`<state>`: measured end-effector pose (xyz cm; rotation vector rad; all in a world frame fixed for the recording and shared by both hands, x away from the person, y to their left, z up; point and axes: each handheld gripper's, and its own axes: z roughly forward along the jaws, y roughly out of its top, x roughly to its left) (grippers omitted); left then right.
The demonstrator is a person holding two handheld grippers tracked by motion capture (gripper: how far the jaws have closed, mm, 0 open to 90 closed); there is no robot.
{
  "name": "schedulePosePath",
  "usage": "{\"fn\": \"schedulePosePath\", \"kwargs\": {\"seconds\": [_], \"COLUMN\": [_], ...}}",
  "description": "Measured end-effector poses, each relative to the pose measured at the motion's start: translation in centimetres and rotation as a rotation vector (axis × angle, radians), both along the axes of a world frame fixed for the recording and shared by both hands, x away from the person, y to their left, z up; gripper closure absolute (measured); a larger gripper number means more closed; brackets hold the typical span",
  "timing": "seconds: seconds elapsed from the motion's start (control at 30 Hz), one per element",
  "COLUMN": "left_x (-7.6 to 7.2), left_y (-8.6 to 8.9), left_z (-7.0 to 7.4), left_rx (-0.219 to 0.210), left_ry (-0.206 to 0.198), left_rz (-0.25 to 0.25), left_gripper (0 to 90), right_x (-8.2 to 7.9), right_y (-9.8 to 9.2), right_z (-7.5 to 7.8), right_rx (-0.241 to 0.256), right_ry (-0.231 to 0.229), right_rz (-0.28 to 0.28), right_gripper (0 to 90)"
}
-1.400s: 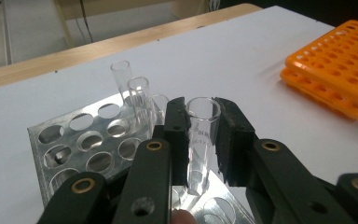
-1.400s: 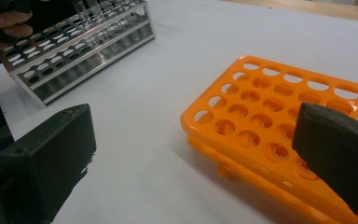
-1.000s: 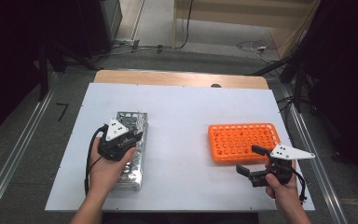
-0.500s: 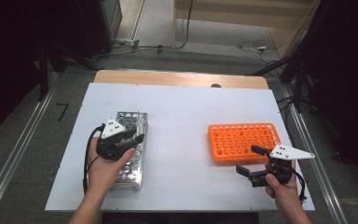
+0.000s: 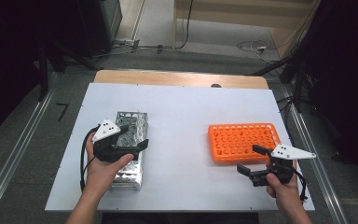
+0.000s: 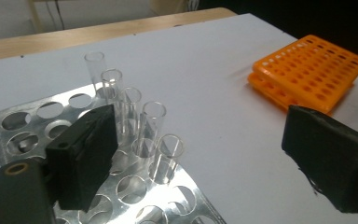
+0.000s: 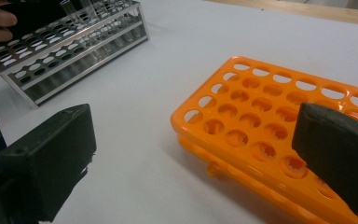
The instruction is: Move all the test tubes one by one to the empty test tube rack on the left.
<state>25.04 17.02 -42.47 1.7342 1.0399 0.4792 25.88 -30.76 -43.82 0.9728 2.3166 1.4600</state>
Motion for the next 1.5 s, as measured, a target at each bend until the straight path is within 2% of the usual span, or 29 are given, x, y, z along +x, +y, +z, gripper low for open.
{"fn": "schedulePosePath", "kwargs": {"seconds": [0.23, 0.4, 0.53, 0.73, 1.13, 1.3, 1.5], "left_x": [-0.9, -1.5, -2.0, -2.8, -4.7, -5.3, -6.2], "left_y": [0.5, 1.1, 1.7, 2.3, 4.1, 4.9, 6.1], "left_z": [0.3, 0.2, 0.3, 0.3, 0.0, -0.3, -0.6], "left_rx": [-0.021, -0.021, -0.039, -0.027, -0.032, -0.033, -0.055], "left_ry": [-0.034, -0.041, -0.060, -0.081, -0.116, -0.109, -0.116], "left_rz": [-0.030, -0.041, -0.037, -0.037, -0.039, -0.028, -0.015], "left_gripper": [0.1, 0.0, 0.0, 0.0, 0.0, 0.0, 0.0], "right_x": [0.1, 0.2, 0.3, 0.4, 1.0, 1.1, 1.4], "right_y": [-0.2, -0.4, -0.6, -1.0, -2.1, -2.4, -3.1], "right_z": [0.0, -0.1, -0.2, -0.3, -0.8, -1.1, -1.5], "right_rx": [0.003, 0.004, 0.007, 0.009, 0.021, 0.014, 0.012], "right_ry": [-0.002, 0.000, 0.003, 0.008, 0.000, 0.002, 0.004], "right_rz": [-0.004, -0.006, -0.011, -0.013, -0.026, -0.032, -0.046], "right_gripper": [0.0, 0.0, 0.0, 0.0, 0.0, 0.0, 0.0]}}
